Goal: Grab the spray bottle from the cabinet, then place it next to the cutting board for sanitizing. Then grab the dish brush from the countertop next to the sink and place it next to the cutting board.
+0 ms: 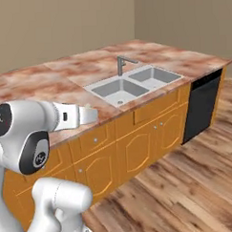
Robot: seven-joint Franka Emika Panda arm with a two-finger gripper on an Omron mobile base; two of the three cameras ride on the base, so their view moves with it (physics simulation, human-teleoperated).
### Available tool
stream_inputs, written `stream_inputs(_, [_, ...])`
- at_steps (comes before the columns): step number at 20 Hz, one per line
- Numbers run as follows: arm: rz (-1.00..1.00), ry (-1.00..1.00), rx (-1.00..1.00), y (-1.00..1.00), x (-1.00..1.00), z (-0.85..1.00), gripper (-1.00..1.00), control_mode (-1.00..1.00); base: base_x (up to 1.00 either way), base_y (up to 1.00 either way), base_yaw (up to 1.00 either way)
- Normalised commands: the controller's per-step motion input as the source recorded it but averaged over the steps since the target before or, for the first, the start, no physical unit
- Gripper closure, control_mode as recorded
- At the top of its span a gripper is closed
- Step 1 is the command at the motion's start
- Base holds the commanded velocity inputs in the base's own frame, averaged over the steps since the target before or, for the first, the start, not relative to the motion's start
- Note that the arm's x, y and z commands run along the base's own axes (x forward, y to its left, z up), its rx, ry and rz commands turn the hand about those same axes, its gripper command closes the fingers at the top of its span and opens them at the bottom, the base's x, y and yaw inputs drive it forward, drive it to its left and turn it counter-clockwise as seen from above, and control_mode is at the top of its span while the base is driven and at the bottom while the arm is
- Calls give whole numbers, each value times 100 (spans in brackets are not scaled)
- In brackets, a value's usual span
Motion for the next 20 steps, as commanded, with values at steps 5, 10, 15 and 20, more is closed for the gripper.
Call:
stream_inputs(5, [0,0,0,0,0,0,-100,100,23,-88,51])
stream_inputs(10, [0,0,0,0,0,0,-100,100,59,-35,67])
stream_inputs(15, [0,0,0,0,0,0,-100,100,65,-17,35])
stream_inputs(20, [0,0,0,0,0,0,-100,100,82,-8,21])
